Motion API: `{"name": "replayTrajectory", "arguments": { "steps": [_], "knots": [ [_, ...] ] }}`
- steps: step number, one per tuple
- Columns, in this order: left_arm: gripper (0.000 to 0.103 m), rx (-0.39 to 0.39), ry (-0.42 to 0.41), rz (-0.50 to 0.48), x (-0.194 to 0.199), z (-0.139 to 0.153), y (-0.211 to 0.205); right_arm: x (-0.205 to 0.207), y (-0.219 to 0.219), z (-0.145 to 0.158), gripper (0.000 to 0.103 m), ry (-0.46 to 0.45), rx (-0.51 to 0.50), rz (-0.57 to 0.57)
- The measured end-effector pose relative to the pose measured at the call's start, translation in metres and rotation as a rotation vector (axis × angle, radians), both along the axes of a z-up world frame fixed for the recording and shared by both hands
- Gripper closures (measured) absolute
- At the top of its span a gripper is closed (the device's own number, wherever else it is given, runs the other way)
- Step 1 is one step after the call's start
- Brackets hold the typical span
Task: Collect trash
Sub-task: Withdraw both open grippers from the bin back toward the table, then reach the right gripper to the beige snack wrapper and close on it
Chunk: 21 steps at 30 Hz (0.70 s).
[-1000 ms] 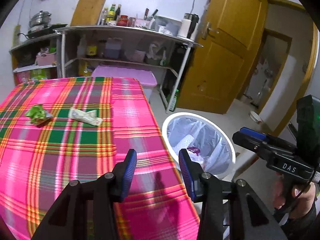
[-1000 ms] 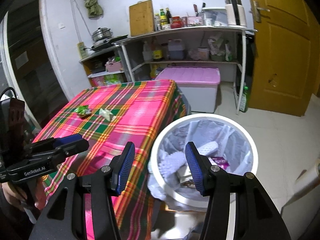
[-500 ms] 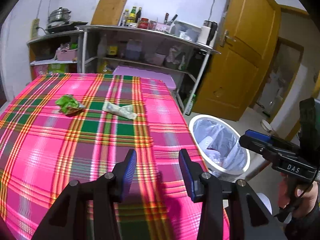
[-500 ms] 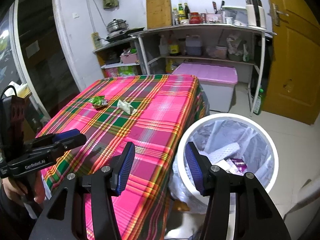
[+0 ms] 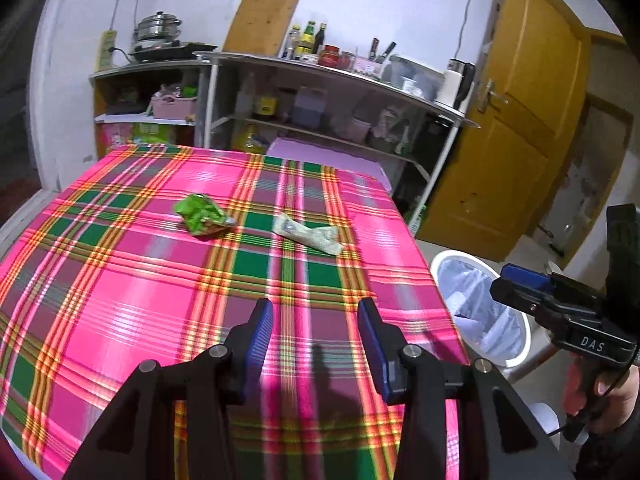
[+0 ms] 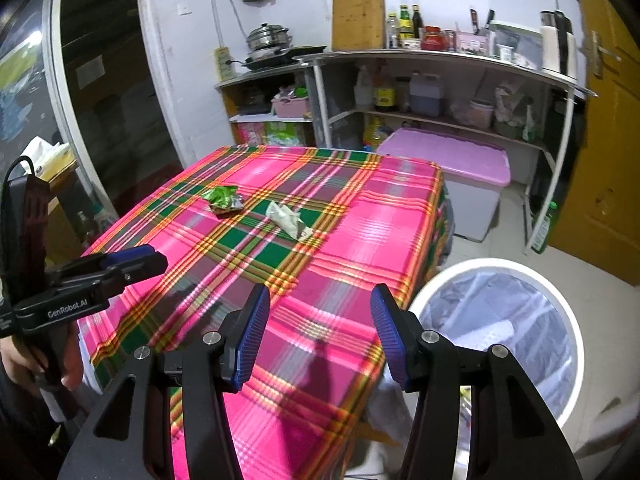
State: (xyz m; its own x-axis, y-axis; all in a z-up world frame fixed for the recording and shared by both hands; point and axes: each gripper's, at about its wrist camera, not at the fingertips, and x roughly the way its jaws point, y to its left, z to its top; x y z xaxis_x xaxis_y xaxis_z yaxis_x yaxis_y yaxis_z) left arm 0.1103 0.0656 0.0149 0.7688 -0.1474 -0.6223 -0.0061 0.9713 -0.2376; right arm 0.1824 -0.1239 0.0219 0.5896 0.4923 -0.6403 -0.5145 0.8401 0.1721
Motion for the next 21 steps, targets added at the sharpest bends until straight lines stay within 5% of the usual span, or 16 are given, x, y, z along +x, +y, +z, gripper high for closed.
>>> {"name": "replayTrajectory", "arguments": {
  "steps": [21],
  "knots": [
    [0.060,-0.010,0.028,0.088,0.042,-0.011,0.062,0.065,0.070,-0.021,0.050,0.034,-0.091,0.117]
  ]
}}
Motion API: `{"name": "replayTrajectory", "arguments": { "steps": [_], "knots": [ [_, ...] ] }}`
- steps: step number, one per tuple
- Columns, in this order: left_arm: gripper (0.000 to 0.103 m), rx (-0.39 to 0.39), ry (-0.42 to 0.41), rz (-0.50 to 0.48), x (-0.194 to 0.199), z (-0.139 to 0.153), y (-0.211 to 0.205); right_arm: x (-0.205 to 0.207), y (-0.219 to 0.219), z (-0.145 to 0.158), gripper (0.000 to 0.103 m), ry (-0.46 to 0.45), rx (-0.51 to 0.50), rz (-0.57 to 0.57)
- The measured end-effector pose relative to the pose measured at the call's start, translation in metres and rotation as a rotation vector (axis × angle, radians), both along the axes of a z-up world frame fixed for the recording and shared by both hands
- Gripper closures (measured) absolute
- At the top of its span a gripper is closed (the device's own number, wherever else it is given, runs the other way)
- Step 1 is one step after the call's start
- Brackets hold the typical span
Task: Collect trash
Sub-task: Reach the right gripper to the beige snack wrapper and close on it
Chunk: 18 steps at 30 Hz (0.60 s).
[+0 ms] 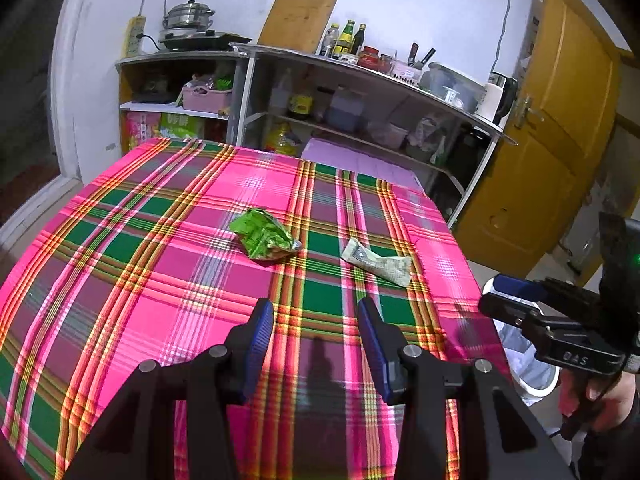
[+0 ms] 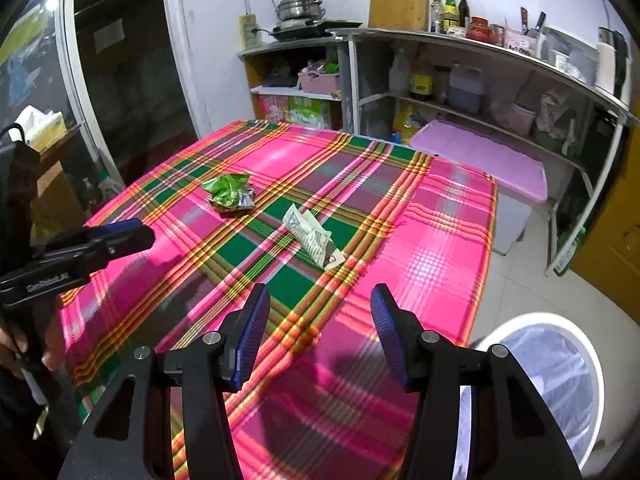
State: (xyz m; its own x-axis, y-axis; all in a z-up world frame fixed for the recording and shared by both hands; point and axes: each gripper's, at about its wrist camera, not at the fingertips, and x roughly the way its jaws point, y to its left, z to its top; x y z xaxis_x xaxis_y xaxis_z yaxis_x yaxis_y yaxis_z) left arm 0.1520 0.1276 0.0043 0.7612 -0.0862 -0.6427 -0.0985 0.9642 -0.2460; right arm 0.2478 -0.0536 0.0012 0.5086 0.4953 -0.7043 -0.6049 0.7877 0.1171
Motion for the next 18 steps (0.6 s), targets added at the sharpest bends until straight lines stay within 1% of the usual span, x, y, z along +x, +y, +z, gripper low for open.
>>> {"name": "replayTrajectory", "arguments": {
  "steps": [8,18],
  "knots": [
    [0.060,-0.008,0.007,0.005,0.011,-0.006,0.019,0.032,0.034,-0.018,0.050,0.020,-0.067,0.047],
    [0.060,-0.030,0.022,-0.001,0.025,-0.017,0.037,0.072,0.069,-0.045,0.050,0.057,-0.132,0.065]
  ]
}}
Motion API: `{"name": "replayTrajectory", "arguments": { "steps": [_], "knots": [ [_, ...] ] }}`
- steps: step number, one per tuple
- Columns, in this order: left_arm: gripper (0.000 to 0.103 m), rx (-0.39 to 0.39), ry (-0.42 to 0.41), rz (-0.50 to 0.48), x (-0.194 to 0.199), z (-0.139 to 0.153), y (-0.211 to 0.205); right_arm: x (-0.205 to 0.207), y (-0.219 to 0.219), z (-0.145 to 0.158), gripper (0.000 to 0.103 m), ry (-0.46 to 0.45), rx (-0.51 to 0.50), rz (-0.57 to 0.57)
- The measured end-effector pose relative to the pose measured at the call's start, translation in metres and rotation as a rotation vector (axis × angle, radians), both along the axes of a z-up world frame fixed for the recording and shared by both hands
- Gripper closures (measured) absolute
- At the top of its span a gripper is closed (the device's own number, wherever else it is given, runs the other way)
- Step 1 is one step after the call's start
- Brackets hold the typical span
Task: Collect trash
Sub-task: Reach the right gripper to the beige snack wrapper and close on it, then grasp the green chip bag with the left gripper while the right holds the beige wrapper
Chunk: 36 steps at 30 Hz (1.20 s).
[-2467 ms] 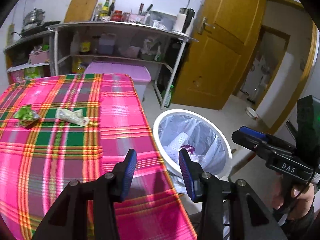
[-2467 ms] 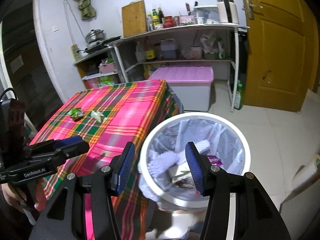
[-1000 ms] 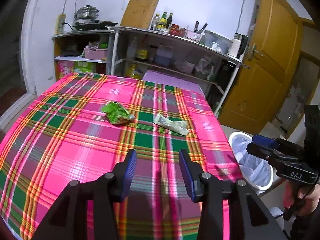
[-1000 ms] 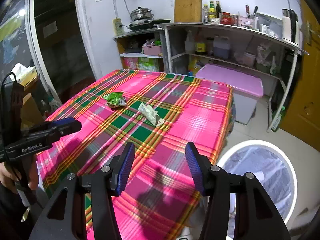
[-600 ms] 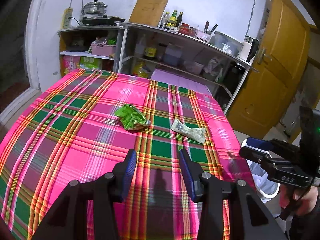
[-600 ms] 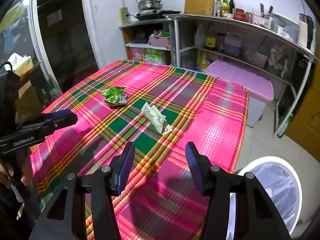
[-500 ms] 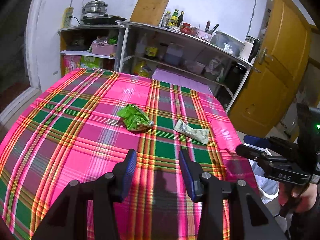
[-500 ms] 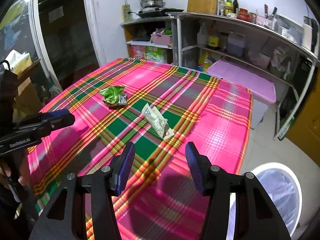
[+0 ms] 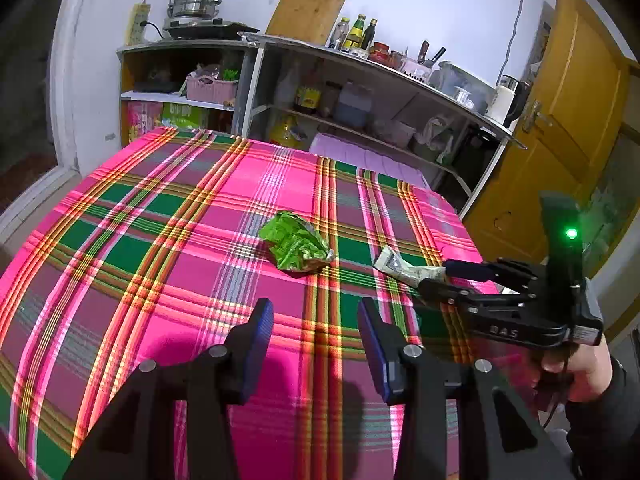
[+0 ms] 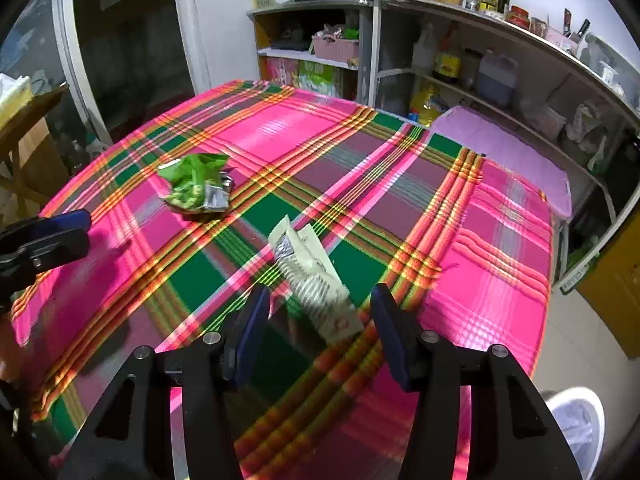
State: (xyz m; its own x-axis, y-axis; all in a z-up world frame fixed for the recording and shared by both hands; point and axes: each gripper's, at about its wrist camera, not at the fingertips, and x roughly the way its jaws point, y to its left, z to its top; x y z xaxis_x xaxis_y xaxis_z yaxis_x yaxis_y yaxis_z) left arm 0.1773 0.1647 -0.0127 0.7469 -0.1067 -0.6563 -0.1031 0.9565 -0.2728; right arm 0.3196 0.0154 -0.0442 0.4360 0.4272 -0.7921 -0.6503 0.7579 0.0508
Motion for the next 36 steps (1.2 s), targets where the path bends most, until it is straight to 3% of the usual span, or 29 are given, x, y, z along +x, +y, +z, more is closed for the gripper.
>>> {"name": "replayTrajectory", "arguments": {
  "steps": [5,9,25,34,36],
  "knots": [
    [0.058,-0.005,0.006,0.005,0.011,-0.001,0.007,0.008,0.008,-0.009,0.050,0.013,-0.010,0.001],
    [0.050,-0.010,0.008,0.010,0.021,-0.001,0.009,0.007,0.008,-0.008,0.074,0.018,0.006,0.000],
    [0.042,-0.058,0.084,0.058,0.084,-0.022,0.019,-0.013,-0.021,0.009,0.075,0.009,0.082,-0.021],
    [0.042,-0.008,0.150,0.080,0.117,-0.037,0.012,-0.011,-0.038,0.008,0.075,0.014,0.106,-0.051],
    [0.049,0.031,0.148,0.079,0.118,-0.037,0.007,-0.011,-0.043,0.008,0.075,0.014,0.112,-0.061]
  ]
}}
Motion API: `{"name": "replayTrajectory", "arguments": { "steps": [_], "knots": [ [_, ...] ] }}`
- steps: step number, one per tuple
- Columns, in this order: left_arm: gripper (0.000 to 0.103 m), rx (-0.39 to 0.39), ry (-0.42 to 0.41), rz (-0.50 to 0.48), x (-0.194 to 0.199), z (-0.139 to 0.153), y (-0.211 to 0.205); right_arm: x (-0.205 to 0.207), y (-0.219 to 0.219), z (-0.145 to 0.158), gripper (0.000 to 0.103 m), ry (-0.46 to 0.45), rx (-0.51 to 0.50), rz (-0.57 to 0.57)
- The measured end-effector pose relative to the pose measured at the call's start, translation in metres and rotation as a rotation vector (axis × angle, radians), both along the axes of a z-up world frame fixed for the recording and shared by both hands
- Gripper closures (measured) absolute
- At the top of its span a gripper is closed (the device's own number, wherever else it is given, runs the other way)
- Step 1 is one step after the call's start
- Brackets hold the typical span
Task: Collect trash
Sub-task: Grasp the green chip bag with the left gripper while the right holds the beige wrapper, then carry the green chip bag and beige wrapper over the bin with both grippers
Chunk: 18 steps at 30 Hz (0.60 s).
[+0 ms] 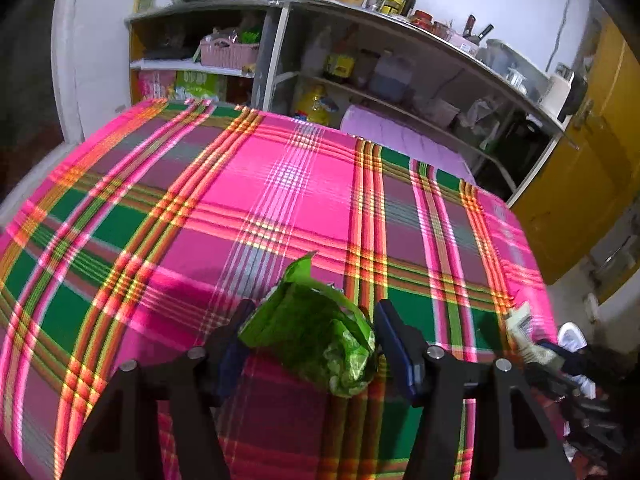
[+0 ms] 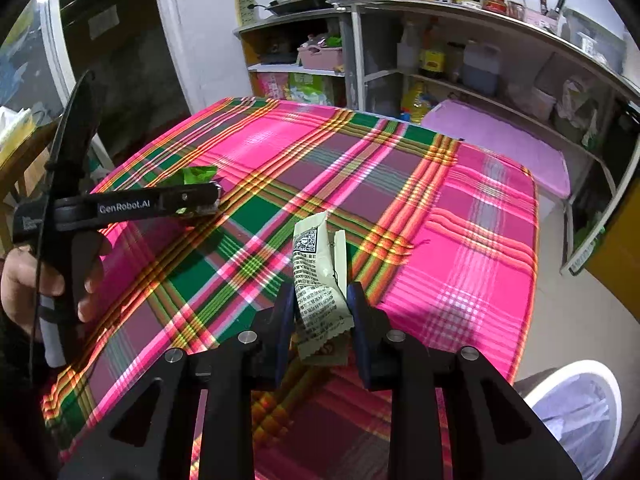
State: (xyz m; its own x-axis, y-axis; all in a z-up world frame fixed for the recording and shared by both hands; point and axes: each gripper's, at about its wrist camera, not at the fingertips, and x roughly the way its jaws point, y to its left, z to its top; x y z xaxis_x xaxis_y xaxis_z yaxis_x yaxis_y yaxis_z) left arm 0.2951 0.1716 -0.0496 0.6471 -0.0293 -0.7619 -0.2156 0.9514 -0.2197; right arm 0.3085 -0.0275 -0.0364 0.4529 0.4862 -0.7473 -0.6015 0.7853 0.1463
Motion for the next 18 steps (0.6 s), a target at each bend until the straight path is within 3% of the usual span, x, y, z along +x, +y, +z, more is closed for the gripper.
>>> {"name": "replayTrajectory", "arguments": {
  "steps": [4,18],
  "knots": [
    [0.064,0.023,-0.001,-0.017,-0.003,0.000,-0.008,-0.002,-0.011,0.001,0.075,0.003,0.014,-0.032],
    [0.067,0.024,-0.123,-0.164,-0.068,0.042,-0.074,-0.048,-0.058,0.034,0.075,-0.054,0.066,-0.132]
  ]
}}
